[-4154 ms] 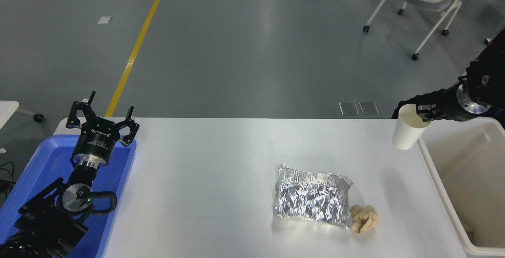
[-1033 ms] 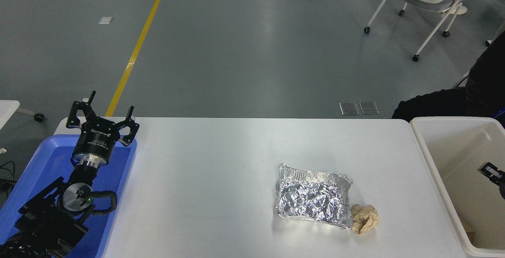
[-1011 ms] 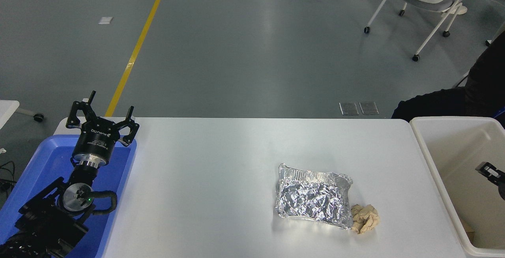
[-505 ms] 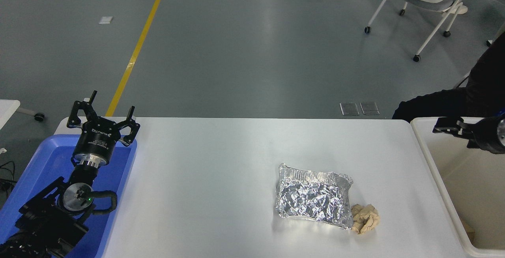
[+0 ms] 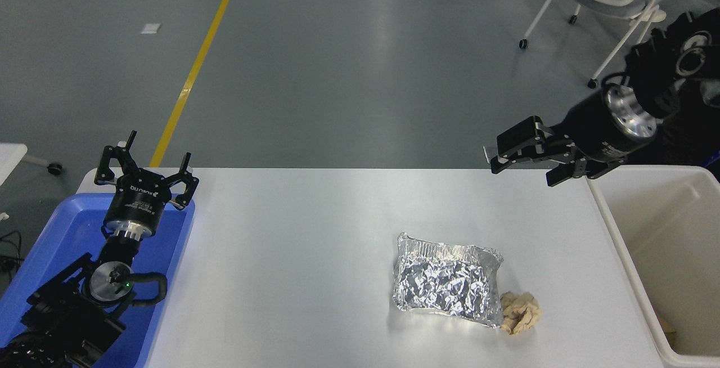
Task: Pick up paper cup place in dustbin
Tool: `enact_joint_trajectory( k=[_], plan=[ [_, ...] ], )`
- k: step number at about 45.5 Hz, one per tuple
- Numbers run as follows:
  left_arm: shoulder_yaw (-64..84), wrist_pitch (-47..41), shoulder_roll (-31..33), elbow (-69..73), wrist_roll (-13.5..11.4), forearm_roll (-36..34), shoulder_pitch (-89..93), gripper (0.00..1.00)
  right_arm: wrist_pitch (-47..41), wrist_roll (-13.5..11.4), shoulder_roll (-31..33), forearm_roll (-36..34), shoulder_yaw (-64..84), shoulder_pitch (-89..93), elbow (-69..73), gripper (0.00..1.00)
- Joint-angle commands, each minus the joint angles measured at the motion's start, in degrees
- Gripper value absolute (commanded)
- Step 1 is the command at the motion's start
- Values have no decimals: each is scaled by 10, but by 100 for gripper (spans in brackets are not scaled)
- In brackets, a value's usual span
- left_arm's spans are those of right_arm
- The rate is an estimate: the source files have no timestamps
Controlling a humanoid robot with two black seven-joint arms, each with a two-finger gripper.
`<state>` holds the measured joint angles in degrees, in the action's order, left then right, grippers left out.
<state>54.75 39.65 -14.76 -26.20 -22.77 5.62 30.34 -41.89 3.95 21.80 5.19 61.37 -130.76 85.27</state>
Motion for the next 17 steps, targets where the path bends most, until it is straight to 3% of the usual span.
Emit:
enact_joint_trajectory(
  k=[1,7,17],
  plan=[
    [1,0,0,0,-1,0,0,100,-31,0,-113,-98,9,-68,31,100],
    [1,0,0,0,-1,0,0,100,-31,1,-128,-134,8,-85,31,100],
    [2,0,0,0,-1,0,0,100,-31,1,-125,-140,10,-98,42,100]
  ],
)
